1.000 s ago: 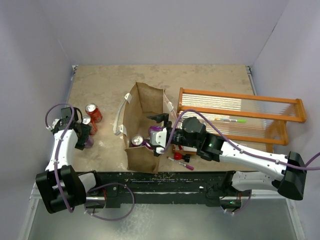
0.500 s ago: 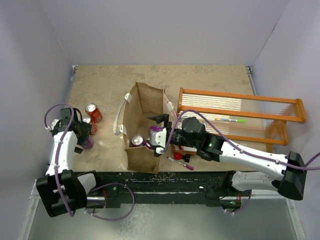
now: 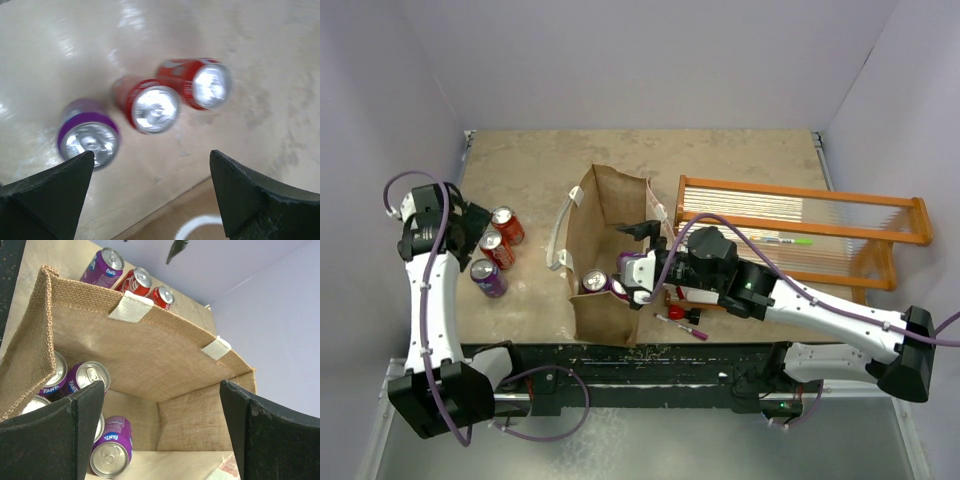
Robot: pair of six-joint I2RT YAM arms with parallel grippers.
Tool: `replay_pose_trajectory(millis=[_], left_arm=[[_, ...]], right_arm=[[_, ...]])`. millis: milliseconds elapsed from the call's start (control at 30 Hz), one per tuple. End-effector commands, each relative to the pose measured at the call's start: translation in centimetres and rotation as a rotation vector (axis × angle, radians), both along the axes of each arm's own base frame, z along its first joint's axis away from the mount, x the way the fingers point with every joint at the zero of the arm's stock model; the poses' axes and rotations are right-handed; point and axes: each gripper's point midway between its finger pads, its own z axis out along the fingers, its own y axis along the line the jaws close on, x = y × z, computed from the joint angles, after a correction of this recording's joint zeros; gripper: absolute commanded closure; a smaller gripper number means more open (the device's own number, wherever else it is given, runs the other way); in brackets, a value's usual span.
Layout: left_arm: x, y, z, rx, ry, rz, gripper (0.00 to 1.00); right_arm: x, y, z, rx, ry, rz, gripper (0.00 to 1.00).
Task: Take the beverage out of the canvas bag
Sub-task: Place the drink at the center of the board.
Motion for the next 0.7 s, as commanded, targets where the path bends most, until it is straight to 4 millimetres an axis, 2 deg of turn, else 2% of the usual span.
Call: replay_pose_trajectory(millis=[0, 133, 233, 400, 533, 667], left_arm=[[4.7, -2.9, 8.6, 0.091, -0.303, -0.344, 0.01], [7.2, -7.7, 14.0, 0.121, -0.542, -0.652, 0.01], [7.6, -11.1, 16.4, 0.113, -0.639, -0.829, 0.01], [7.2, -16.2, 17.5, 0.056, -0.681, -1.073, 0.0], [6.1, -19.7, 17.8, -0.031, -0.716, -1.189, 0.03], [4.7, -23.2, 17.6, -0.091, -0.709, -1.263, 0.03]], right_arm=[[0.1, -1.3, 3.5, 0.031, -0.066, -0.023, 0.02], [-0.4, -2.2, 2.6, -0.028, -0.073, -0.008, 0.02], [-1.2, -2.8, 1.6, -0.078, -0.067, 0.022, 0.02], [-2.1, -3.6, -1.4, -0.206, -0.052, 0.075, 0.02], [-3.4, -3.8, -4.9, -0.298, 0.019, 0.139, 0.01], [-3.7, -3.7, -6.7, -0.353, 0.044, 0.172, 0.01]])
